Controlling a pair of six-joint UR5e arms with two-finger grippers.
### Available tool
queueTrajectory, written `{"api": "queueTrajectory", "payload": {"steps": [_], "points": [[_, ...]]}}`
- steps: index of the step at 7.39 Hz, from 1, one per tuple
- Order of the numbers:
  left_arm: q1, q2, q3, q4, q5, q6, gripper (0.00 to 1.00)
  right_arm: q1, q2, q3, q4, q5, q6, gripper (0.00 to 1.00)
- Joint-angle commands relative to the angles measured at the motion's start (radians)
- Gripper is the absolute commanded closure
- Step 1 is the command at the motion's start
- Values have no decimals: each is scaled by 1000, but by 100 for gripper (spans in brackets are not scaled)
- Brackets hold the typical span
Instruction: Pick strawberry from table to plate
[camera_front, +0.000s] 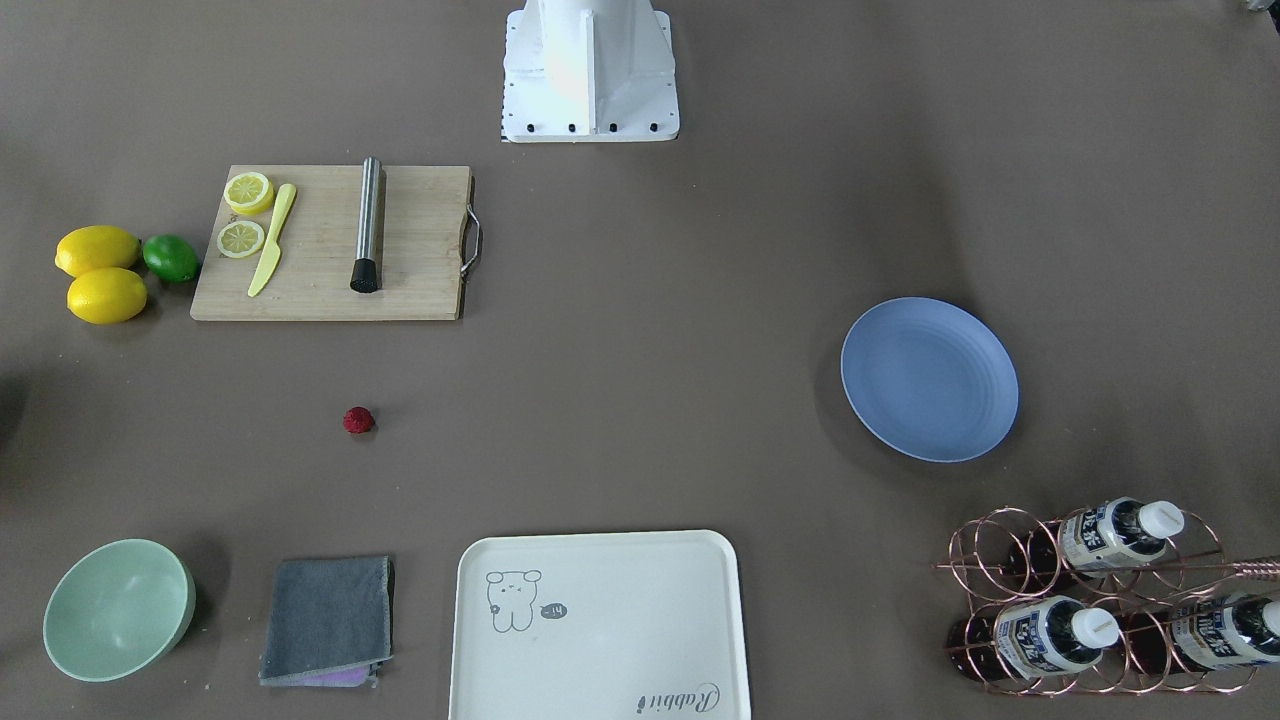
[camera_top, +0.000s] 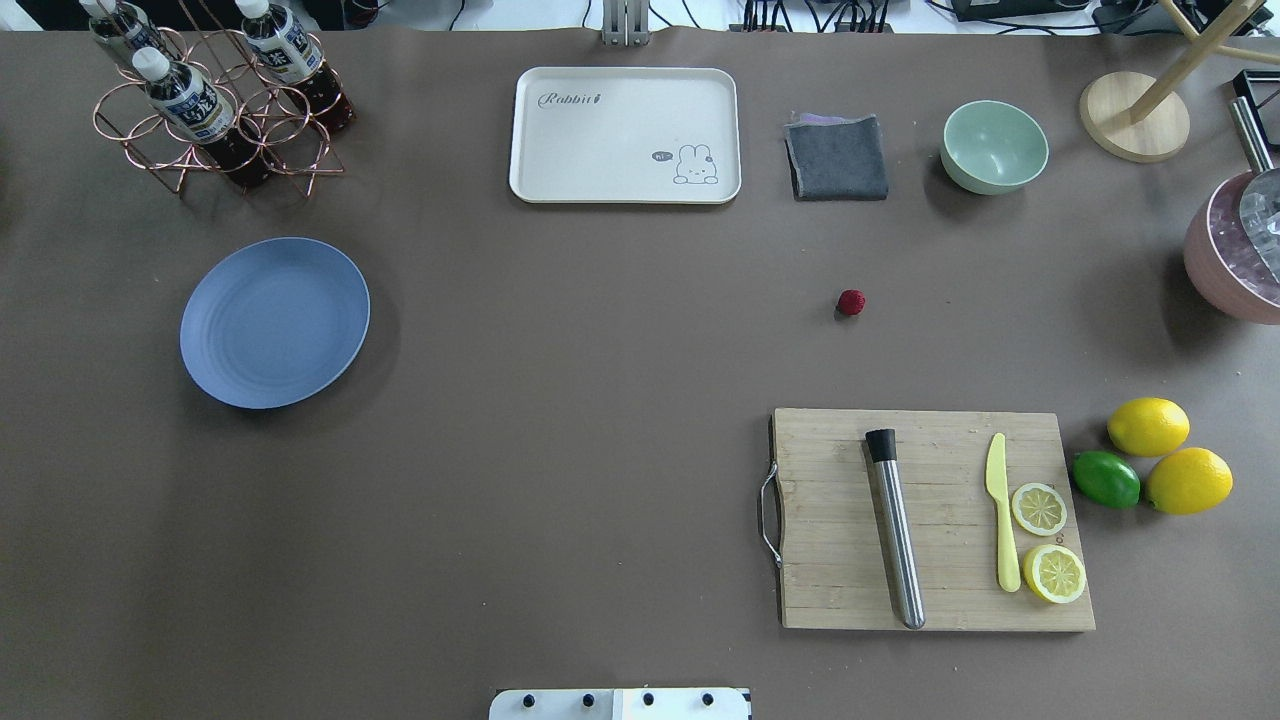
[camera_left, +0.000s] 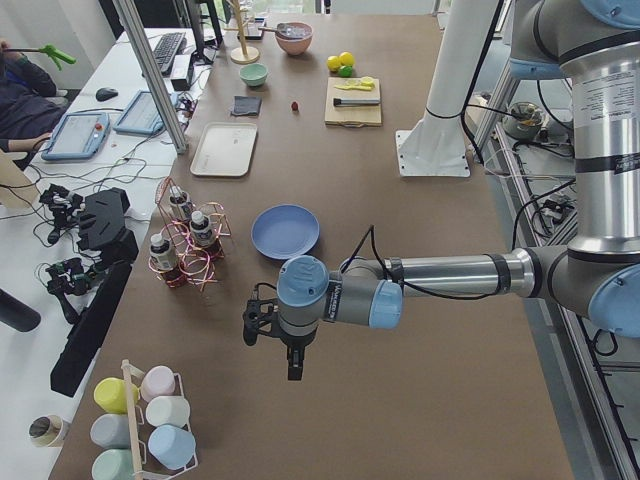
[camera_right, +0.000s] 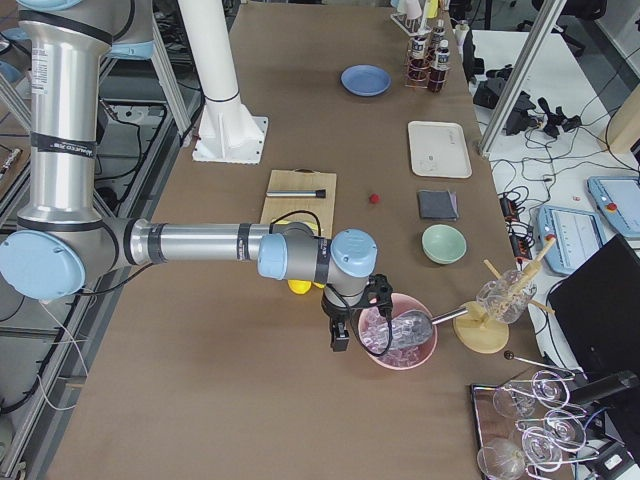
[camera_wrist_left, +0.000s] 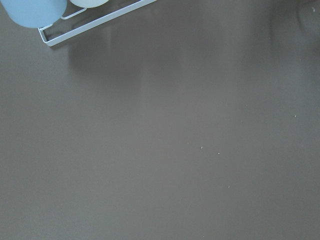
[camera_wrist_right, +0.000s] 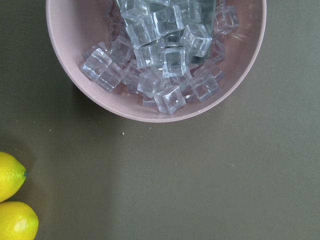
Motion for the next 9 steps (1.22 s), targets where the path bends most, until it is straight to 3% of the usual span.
{"api": "queueTrajectory", "payload": {"steps": [1,4,7,9], "points": [[-1,2,3,1,-64,-4,1,0,-1,0,0,2,0,0],[-4,-9,-6,-16,-78,-1,1,-2,5,-6,-1,14,1,0],[-3,-50,9,-25,-181,-24,1,-2,4,-6,-1,18,3,0],[-4,-33,-6,-141,-196,-36,1,-2,5,-9,-1,27,1,0]]}}
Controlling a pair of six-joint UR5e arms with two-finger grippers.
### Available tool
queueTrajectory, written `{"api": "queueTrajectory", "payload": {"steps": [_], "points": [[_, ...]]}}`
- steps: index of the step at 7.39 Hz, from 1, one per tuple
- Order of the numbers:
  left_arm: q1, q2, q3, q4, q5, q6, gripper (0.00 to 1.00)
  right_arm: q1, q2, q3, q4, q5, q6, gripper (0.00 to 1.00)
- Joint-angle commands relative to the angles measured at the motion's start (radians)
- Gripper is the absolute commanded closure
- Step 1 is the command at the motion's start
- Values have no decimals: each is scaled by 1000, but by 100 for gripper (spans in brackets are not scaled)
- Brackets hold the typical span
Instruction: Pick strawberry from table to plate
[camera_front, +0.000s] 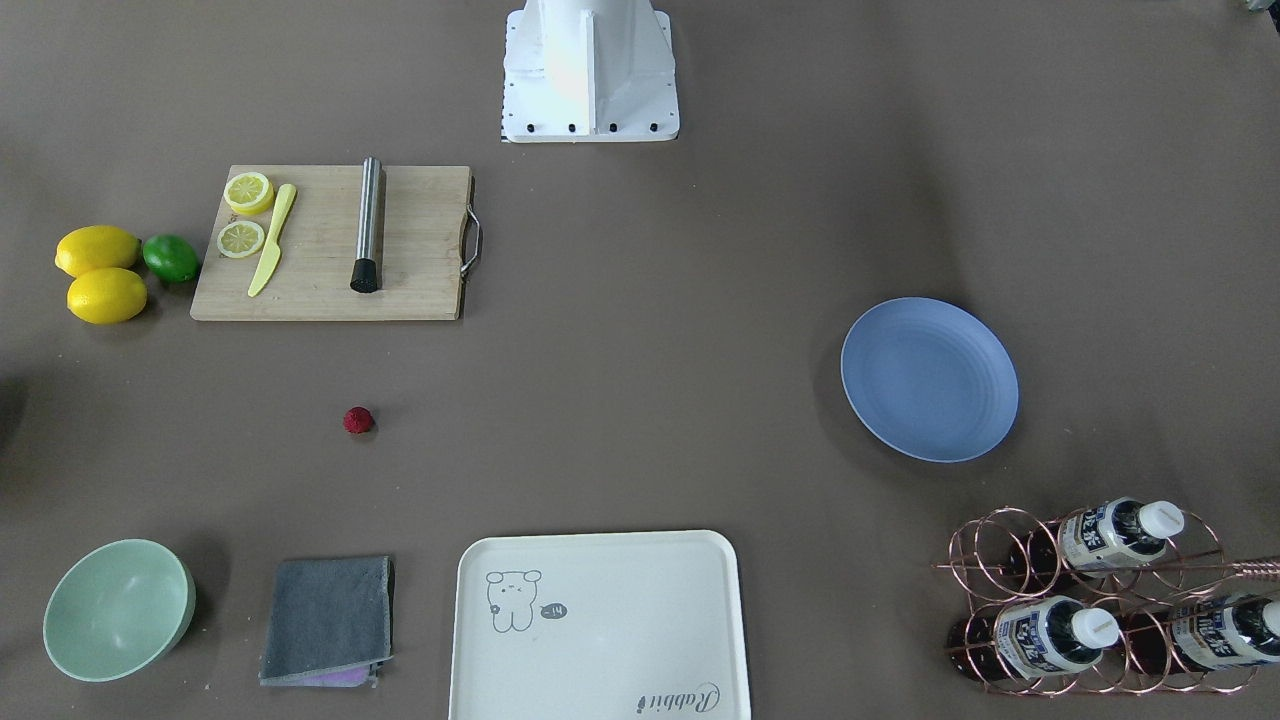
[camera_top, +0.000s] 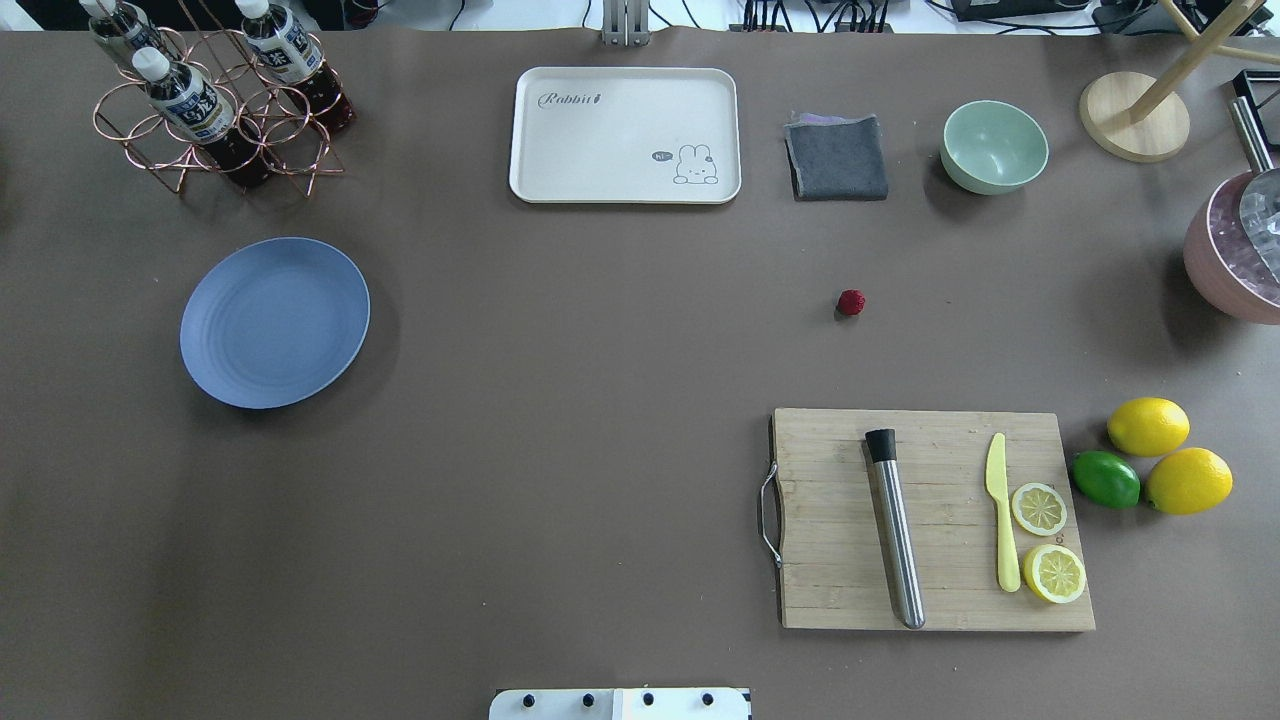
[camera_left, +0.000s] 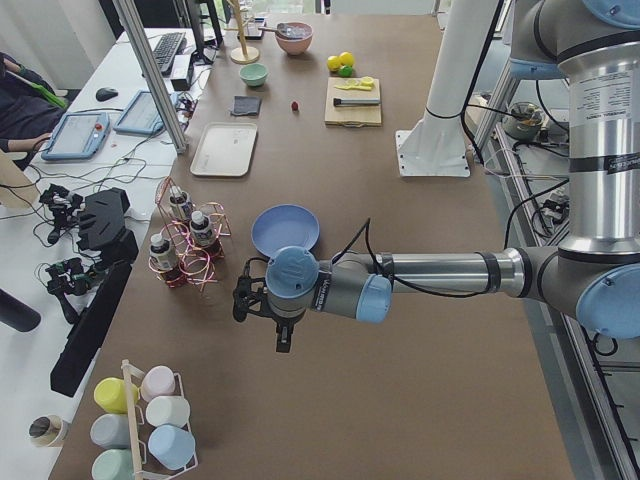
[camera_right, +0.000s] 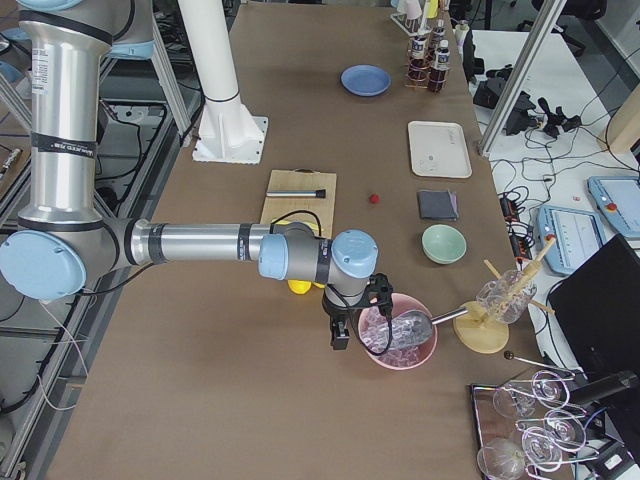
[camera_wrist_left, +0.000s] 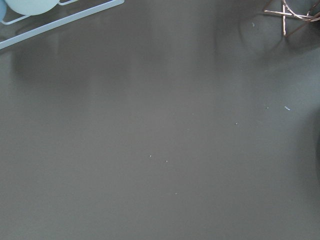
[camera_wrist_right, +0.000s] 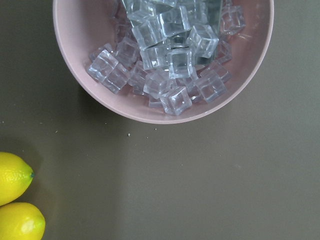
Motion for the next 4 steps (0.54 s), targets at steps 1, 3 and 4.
{"api": "queueTrajectory", "payload": {"steps": [1,3,4], "points": [[-1,-15,-6,-106,-73,-66,1,0,0,-11,0,116,-3,0],[1,-110,-6,-106,-79,-204,1,1,7,-8,5,163,-10,0],[2,-108,0,-129,-85,-212,1,1,4,21,36,164,-7,0]]}}
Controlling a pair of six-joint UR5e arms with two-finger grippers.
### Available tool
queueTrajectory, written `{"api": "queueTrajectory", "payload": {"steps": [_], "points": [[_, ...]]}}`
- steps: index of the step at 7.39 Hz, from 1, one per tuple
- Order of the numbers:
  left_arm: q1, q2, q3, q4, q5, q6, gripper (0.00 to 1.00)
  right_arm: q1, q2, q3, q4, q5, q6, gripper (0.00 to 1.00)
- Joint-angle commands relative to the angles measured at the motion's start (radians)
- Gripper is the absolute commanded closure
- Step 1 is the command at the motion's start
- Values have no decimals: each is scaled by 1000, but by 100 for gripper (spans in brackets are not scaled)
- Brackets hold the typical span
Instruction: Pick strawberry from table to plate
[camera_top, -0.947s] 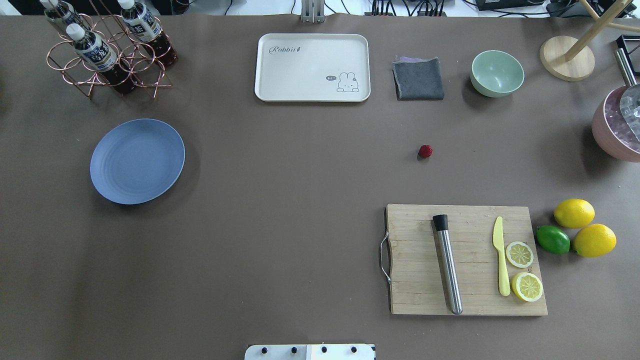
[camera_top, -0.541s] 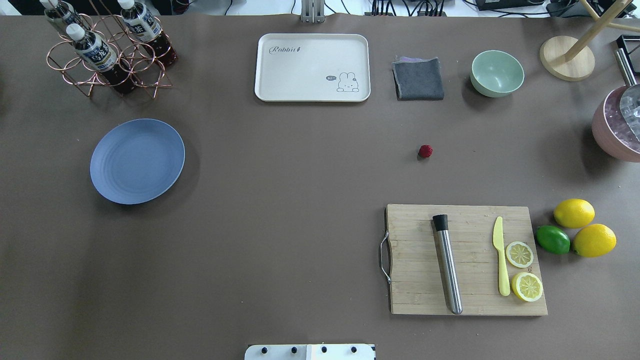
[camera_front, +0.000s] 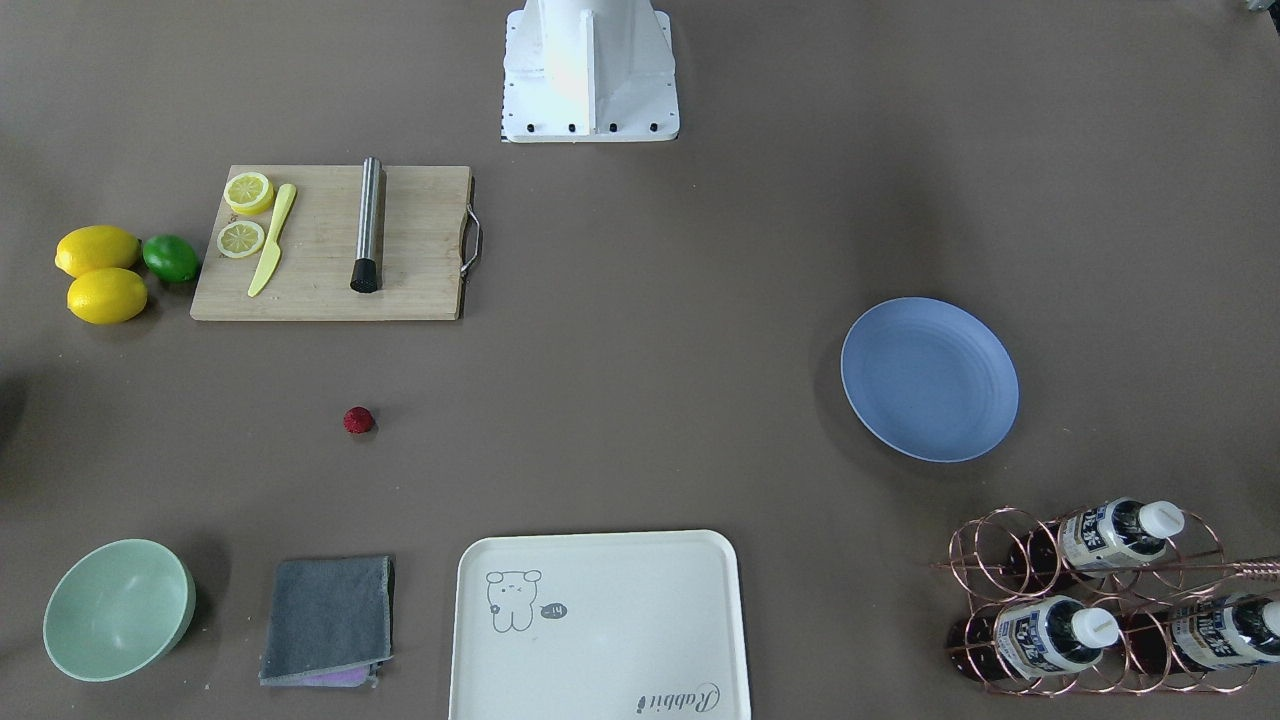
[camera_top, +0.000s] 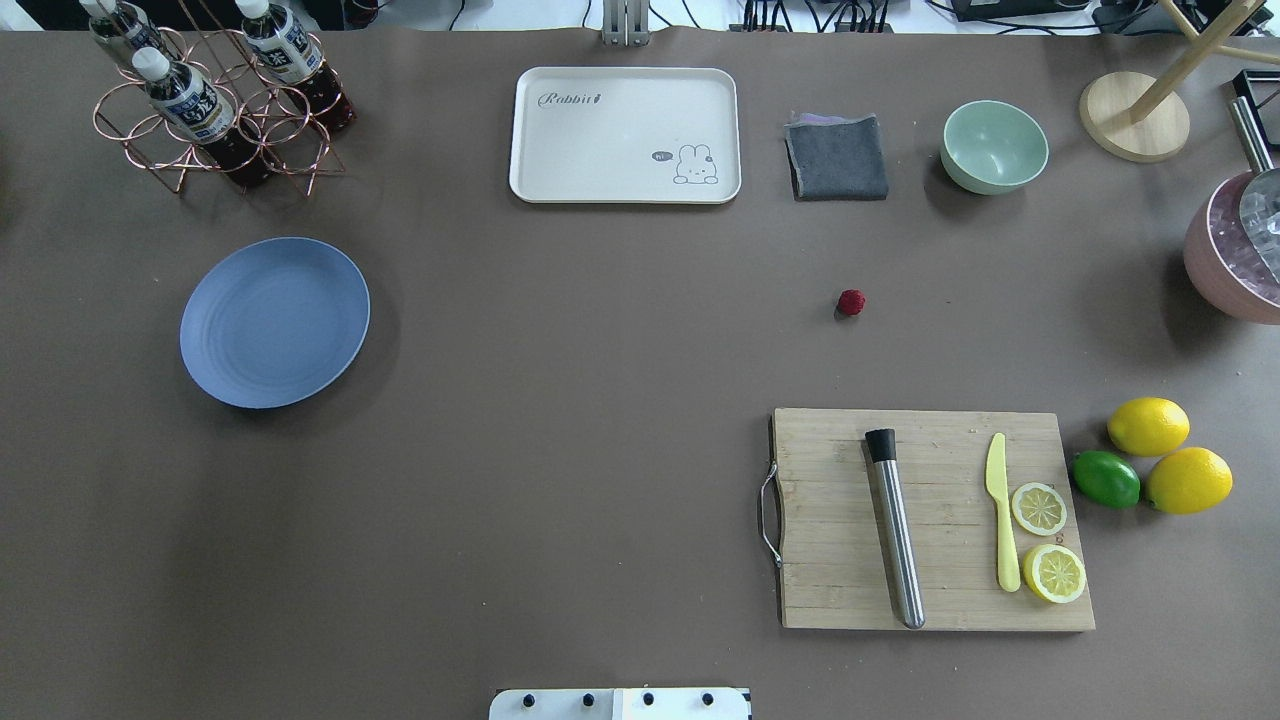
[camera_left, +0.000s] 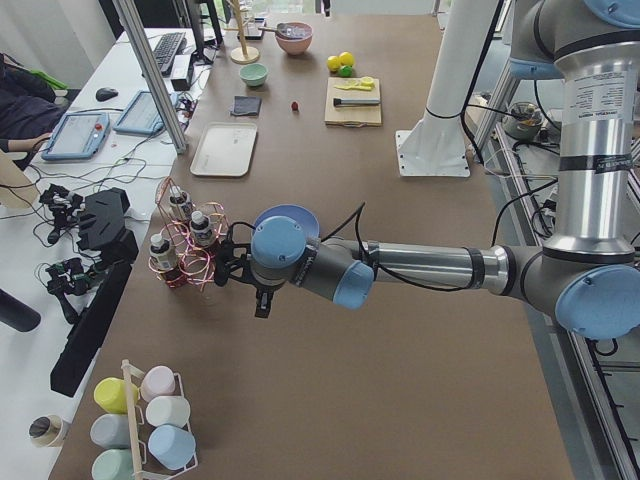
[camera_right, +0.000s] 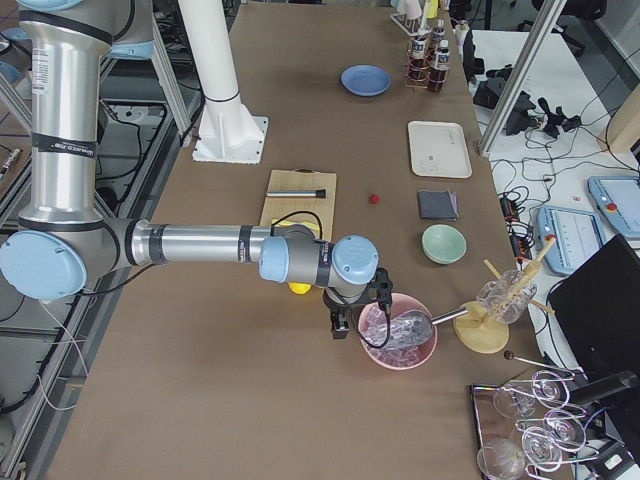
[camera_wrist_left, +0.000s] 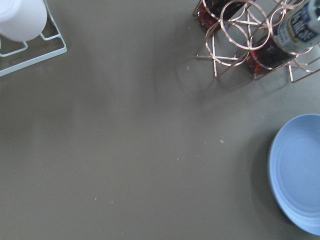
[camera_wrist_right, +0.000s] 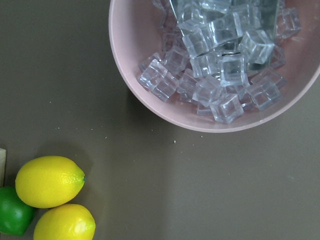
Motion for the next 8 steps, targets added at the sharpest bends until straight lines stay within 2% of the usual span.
{"api": "queueTrajectory", "payload": {"steps": [1,2,4,5,6,7,8], "points": [[2,-10,12,-88,-10,-80,1,1,-2,69,126,-5,4,0],[14,-22,13,-99,-8,-123,1,1,8,77,193,-62,33,0],[136,-40,32,-171,48,-131,1,-24,48,119,196,-132,205,1],[213,-45,55,-184,128,-139,1,-91,82,123,196,-156,286,1],[285,-68,69,-195,166,-209,1,-155,100,130,198,-181,379,1],[345,-97,108,-274,170,-281,1,-207,128,130,198,-187,459,1],[409,-129,169,-373,208,-362,2,-269,134,130,199,-253,509,1]]}}
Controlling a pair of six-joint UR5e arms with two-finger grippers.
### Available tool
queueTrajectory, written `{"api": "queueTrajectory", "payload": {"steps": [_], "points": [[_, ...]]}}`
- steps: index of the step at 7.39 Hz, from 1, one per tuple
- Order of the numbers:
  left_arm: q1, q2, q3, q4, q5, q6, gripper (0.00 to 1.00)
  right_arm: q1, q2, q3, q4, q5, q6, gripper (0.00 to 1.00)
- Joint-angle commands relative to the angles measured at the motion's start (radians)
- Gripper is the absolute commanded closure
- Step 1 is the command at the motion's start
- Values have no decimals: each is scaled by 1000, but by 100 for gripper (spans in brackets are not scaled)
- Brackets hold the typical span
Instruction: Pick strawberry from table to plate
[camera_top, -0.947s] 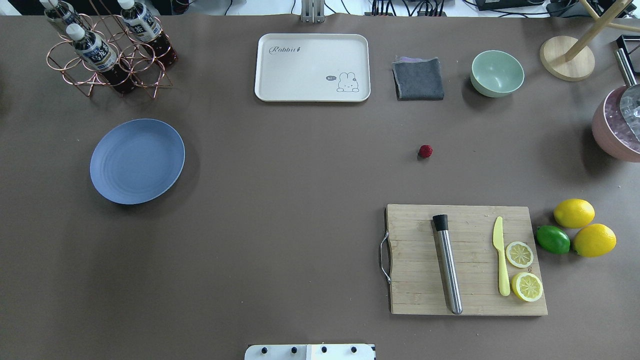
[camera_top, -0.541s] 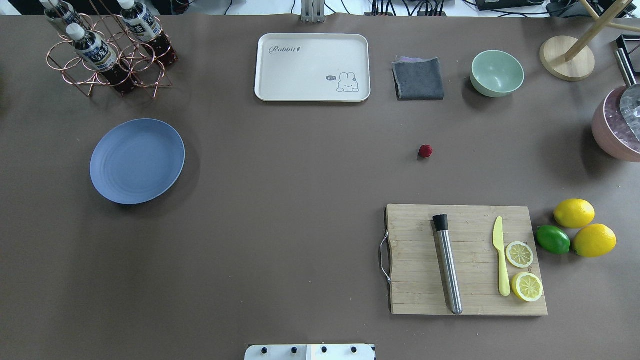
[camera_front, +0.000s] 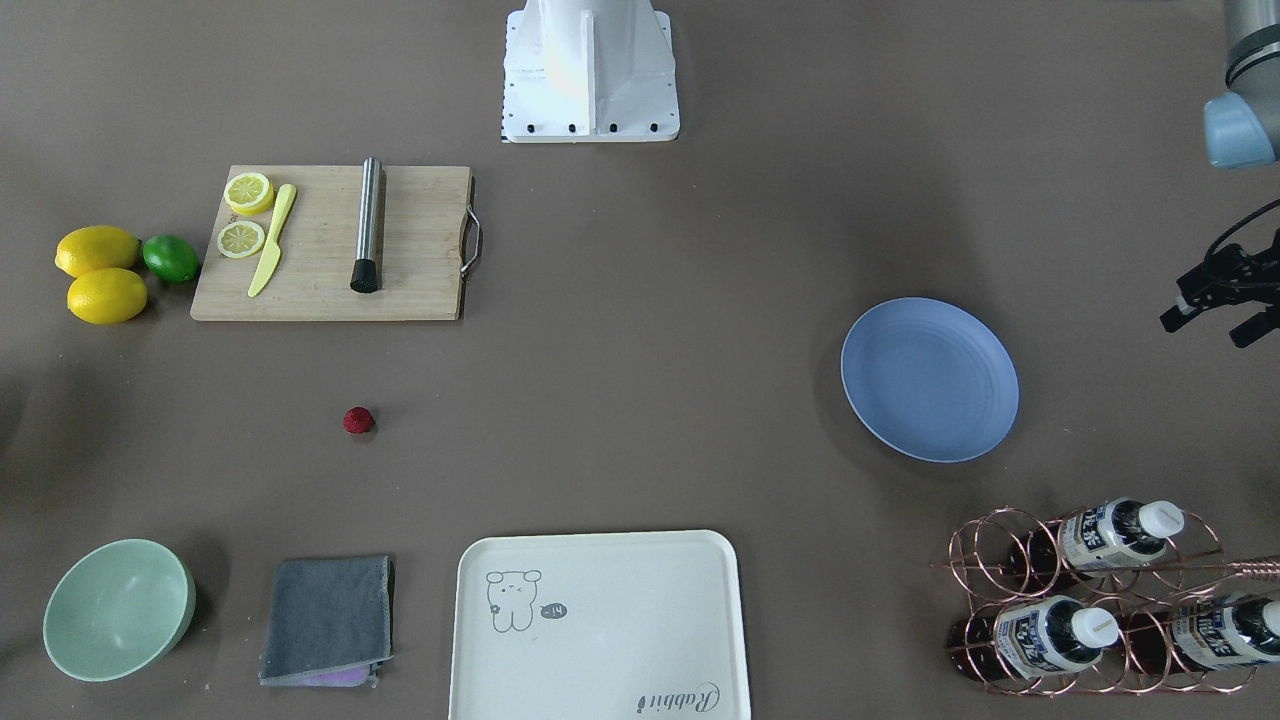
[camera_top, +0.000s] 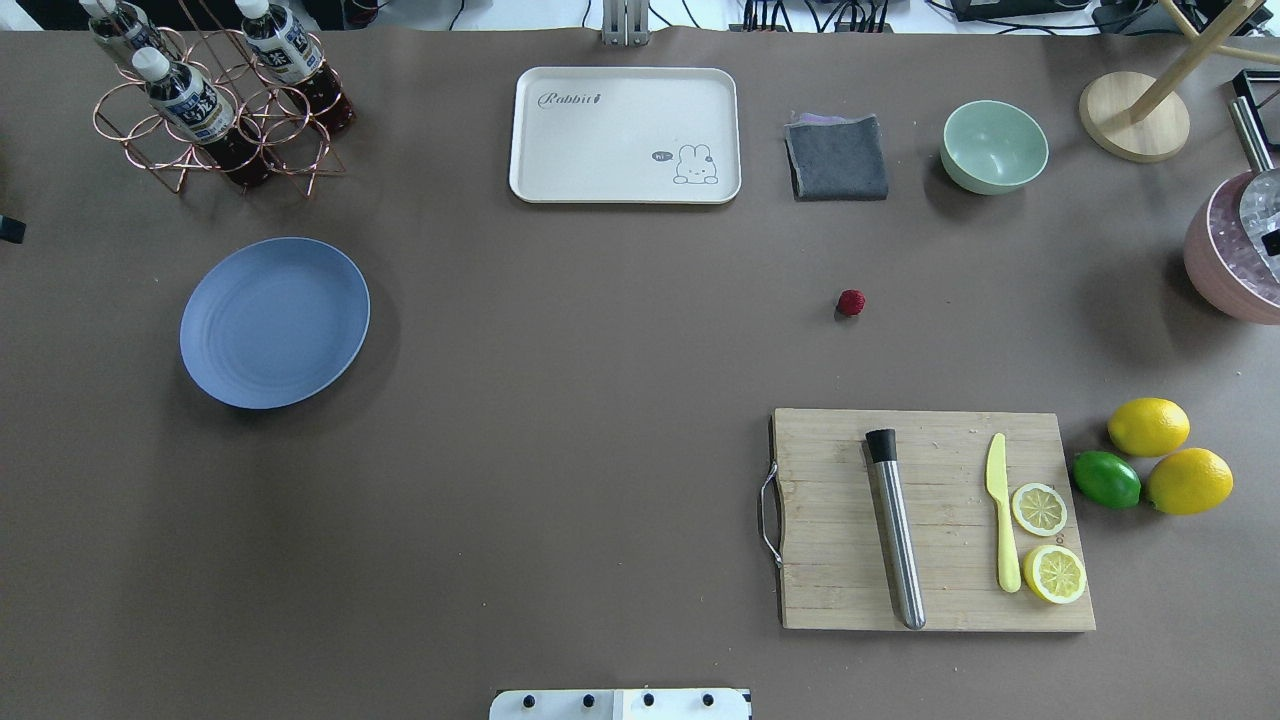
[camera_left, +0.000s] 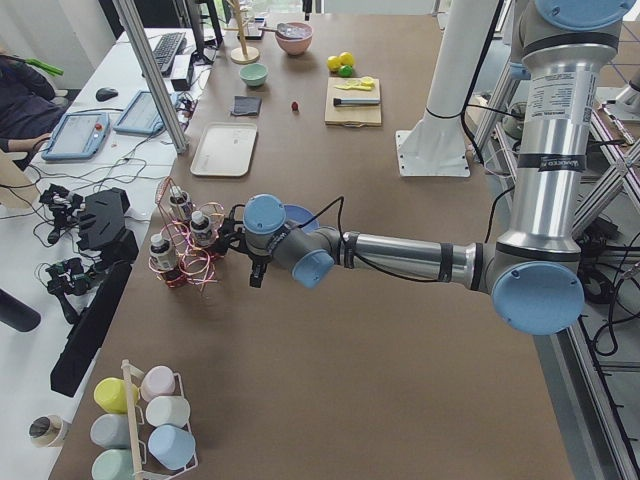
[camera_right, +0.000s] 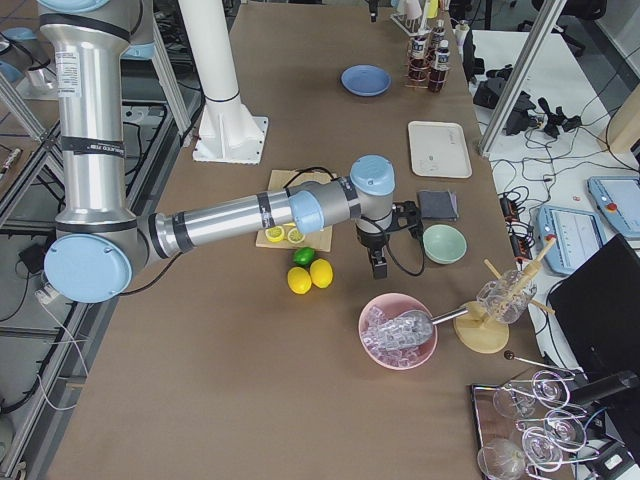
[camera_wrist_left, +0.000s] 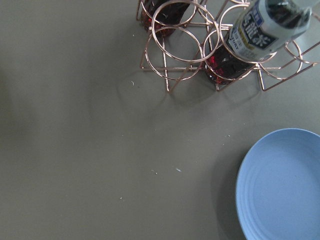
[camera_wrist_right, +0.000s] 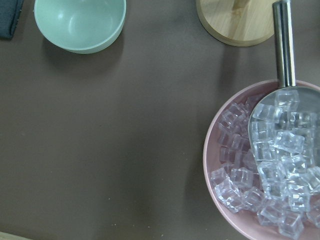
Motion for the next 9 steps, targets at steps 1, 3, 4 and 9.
{"api": "queueTrajectory", "payload": {"steps": [1,3,4,9], "points": [[165,-72,124,-188,102,-136,2,-112,29,1,3,-73,118,1],[288,-88,144,-262,190,-222,4,-123,37,0,3,-72,131,1],[293,-101,158,-276,190,-231,14,-123,34,0,3,-73,129,1],[279,-103,193,-277,184,-221,42,-123,33,-6,38,-75,131,1]]}}
